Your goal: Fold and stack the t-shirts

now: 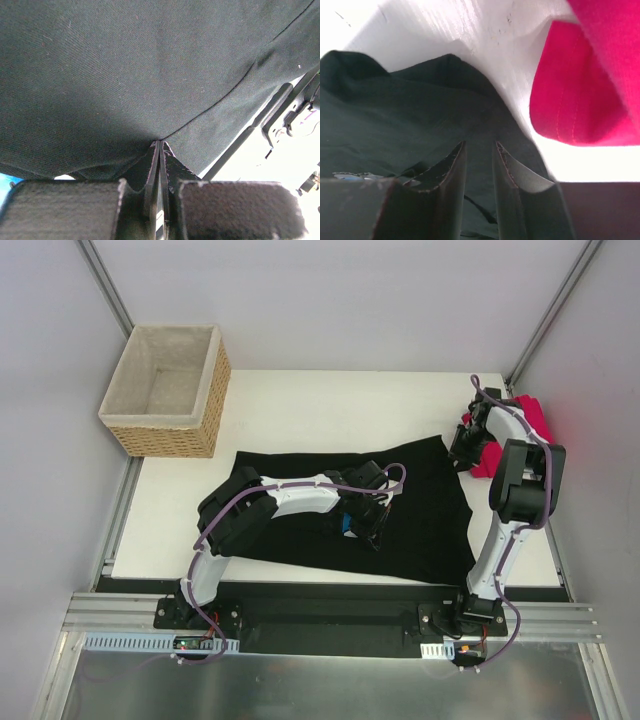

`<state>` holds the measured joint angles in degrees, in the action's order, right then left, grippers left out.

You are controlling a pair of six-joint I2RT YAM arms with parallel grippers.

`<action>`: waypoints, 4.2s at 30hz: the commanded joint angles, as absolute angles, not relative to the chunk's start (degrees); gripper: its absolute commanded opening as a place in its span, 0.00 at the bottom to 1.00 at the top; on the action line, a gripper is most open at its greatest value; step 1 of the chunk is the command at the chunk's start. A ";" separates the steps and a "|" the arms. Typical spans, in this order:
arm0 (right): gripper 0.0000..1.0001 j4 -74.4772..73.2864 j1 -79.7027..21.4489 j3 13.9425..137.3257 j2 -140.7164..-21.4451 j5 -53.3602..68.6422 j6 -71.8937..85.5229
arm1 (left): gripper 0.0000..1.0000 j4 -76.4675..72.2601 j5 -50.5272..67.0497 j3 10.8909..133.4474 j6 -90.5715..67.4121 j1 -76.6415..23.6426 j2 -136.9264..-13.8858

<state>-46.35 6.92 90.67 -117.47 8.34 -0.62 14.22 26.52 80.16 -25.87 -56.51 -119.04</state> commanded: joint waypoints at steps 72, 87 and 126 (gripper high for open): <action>0.02 6.41 6.24 115.92 -139.99 36.91 37.69 | 0.00 17.84 26.63 80.59 -23.38 -54.49 -124.10; 0.39 4.06 6.85 103.99 -127.20 31.29 28.05 | 0.00 17.75 27.51 80.68 -23.73 -54.05 -124.98; 0.07 -56.86 -12.64 55.10 -84.27 -2.63 2.12 | 0.27 20.74 -1.67 50.97 -28.92 -27.51 -77.26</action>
